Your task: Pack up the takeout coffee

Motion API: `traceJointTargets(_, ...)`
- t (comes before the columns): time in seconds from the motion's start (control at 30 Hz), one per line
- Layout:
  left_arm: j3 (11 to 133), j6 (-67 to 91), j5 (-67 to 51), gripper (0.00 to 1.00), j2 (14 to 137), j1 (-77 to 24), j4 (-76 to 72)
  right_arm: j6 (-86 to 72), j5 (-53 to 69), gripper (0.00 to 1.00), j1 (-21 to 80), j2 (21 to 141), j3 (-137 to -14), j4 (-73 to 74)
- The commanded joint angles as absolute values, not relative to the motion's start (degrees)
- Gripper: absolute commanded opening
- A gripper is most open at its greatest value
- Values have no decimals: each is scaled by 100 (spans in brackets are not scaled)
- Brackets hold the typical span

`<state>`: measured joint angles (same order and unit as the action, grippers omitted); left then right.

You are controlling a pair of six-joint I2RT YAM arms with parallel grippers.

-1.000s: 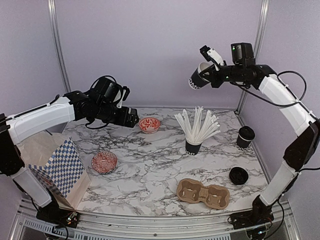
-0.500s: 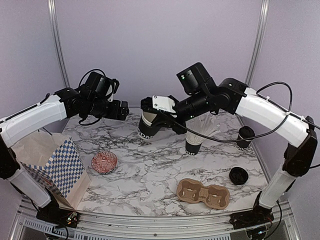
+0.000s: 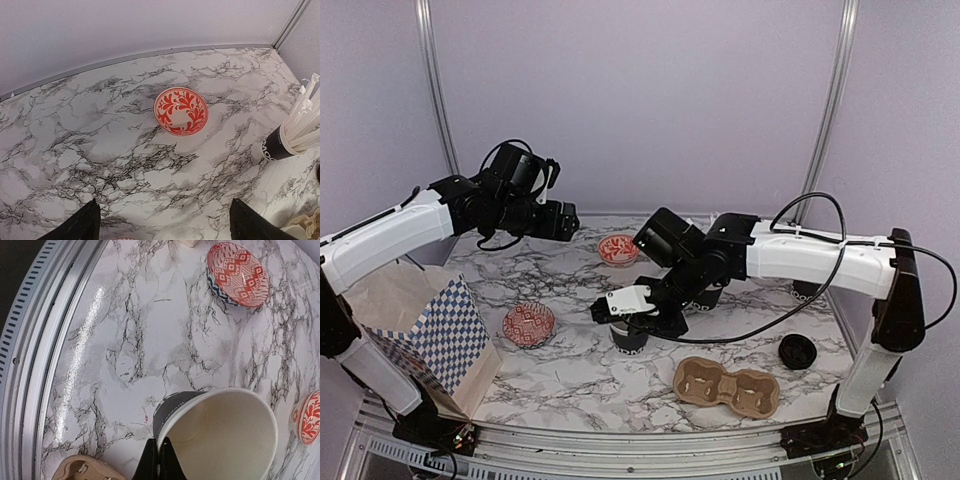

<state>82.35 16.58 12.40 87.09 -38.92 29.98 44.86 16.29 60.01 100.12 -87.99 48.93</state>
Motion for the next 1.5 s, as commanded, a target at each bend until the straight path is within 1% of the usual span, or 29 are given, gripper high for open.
traceJointTargets(0.0, 8229, 1670, 1067, 90, 8794, -3858, 3103, 4510, 1505, 0, 6029, 10133, -8753, 4855)
traceJointTargets(0.33, 8191, 1685, 906, 89, 8885, -3858, 3075, 4448, 1378, 0, 6029, 10295, -8350, 4569)
traceJointTargets(0.37, 8184, 1683, 891, 89, 8879, -3858, 3068, 4440, 1368, 2, 6027, 10300, -8323, 4544)
traceJointTargets(0.47, 8161, 1687, 860, 88, 8877, -3858, 3064, 4413, 1340, 14, 6029, 10279, -8262, 4471)
traceJointTargets(0.53, 8143, 1696, 838, 88, 8877, -3858, 3061, 4385, 1304, 21, 6028, 10258, -8236, 4444)
traceJointTargets(0.67, 8130, 1693, 786, 88, 8884, -3856, 3049, 4321, 1304, 29, 6024, 10167, -8337, 4592)
traceJointTargets(0.7, 8134, 1691, 777, 88, 8881, -3858, 3056, 4304, 1309, 32, 6029, 10105, -8371, 4629)
traceJointTargets(0.9, 8171, 1637, 739, 88, 8858, -3854, 3043, 4323, 1415, 47, 5966, 9475, -8483, 4828)
traceJointTargets(1.03, 8187, 1553, 509, 86, 8835, -3857, 2991, 4289, 1651, 49, 5579, 8971, -8206, 5008)
traceJointTargets(1.1, 8160, 1470, 343, 85, 8825, -3864, 2902, 4296, 1747, 49, 5236, 8664, -7750, 5019)
traceJointTargets(1.27, 8244, 1381, 146, 82, 8918, -3867, 2795, 4300, 1497, 49, 4365, 7858, -6522, 5031)
traceJointTargets(1.47, 8342, 1346, 29, 81, 9083, -3867, 2615, 4237, 1155, 47, 3226, 6908, -5443, 5199)
